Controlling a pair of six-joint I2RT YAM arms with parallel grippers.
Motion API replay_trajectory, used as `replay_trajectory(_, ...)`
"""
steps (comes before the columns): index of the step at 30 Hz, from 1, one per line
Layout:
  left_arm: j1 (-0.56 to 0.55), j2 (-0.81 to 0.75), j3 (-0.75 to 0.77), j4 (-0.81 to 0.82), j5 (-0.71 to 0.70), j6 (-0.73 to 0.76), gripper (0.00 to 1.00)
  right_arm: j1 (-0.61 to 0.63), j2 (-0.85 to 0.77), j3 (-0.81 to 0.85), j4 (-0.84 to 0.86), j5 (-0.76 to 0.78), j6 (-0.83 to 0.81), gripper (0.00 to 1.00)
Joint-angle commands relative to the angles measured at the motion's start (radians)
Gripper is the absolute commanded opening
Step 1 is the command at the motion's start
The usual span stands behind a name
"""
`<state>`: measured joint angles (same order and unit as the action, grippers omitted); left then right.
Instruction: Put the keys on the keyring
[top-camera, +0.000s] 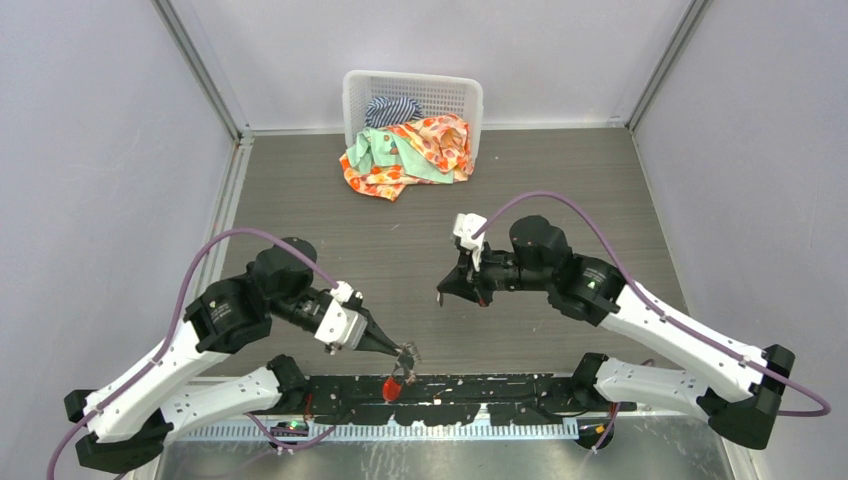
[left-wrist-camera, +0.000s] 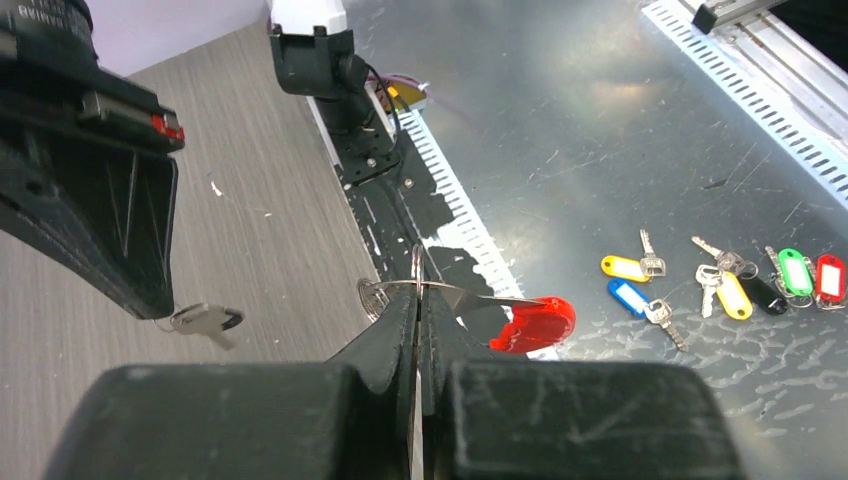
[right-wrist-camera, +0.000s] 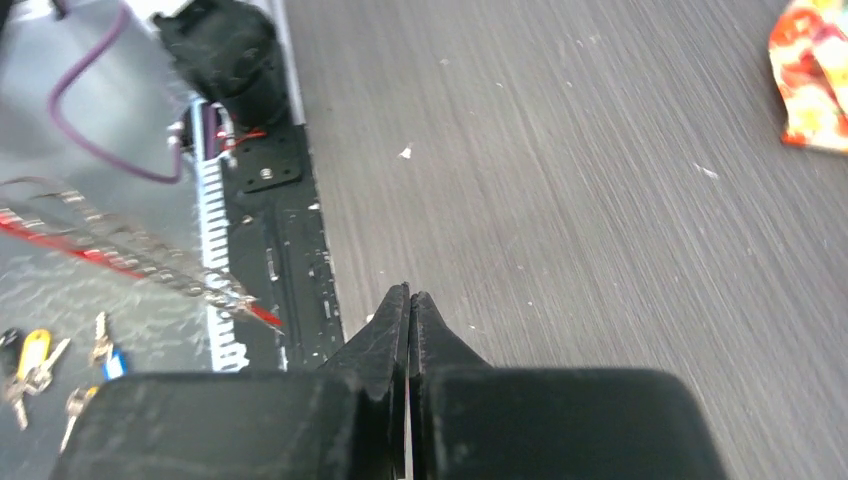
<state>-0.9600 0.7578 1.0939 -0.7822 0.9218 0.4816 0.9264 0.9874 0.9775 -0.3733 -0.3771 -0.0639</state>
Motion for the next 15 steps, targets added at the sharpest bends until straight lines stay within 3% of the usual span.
replay_trajectory(1,0.005,0.011,0.001,0.115,0.088,-0.070,0.00,0.014,-0.057,0.111,-0.082,-0.172,-0.130,0.01)
replay_trajectory(9,0.004,0.052,0.016,0.071,0.108,0.027,0.00,0.047,0.002,0.262,-0.162,-0.316,-0.173,0.01)
replay_trajectory(15,0.004,0.092,0.043,-0.018,0.103,0.189,0.00,0.064,0.058,0.333,-0.212,-0.372,-0.216,0.01)
